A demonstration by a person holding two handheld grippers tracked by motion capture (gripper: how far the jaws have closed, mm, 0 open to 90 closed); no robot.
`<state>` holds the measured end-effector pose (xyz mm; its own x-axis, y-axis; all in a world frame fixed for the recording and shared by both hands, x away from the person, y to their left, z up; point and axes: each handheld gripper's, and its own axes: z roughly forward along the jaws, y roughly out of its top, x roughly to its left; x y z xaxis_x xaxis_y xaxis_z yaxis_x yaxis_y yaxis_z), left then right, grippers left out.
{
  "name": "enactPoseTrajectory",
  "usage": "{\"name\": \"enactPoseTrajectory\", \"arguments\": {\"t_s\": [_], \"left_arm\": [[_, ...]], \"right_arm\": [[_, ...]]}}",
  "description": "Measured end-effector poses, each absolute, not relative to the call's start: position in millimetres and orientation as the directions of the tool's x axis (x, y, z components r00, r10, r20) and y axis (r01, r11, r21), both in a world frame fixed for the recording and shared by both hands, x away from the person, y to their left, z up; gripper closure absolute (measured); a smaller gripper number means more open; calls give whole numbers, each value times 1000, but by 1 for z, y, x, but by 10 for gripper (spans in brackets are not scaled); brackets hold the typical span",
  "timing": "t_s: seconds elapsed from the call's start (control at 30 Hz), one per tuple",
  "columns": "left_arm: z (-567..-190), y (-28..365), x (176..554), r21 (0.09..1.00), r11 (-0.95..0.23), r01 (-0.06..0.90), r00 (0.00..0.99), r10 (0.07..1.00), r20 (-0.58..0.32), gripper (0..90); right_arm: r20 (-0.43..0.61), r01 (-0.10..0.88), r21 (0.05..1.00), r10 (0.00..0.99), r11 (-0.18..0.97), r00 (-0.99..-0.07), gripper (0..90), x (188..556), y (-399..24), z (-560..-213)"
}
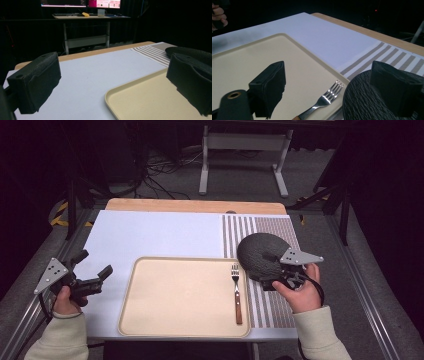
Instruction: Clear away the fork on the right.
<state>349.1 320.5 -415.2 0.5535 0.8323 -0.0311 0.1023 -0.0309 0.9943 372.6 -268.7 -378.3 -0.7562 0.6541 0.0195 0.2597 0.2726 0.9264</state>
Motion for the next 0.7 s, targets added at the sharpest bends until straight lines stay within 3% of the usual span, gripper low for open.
{"name": "enactPoseTrajectory", "arguments": {"t_s": [0.23,0.7], "left_arm": [[-417,321,350,994,-31,107,551,834,-34,0],[-421,321,350,994,-44,100,558,829,-19,0]], "right_arm": [[37,202,965,674,168,-737,131,365,-290,-402],[13,171,975,727,144,-686,135,356,-310,-433]]}}
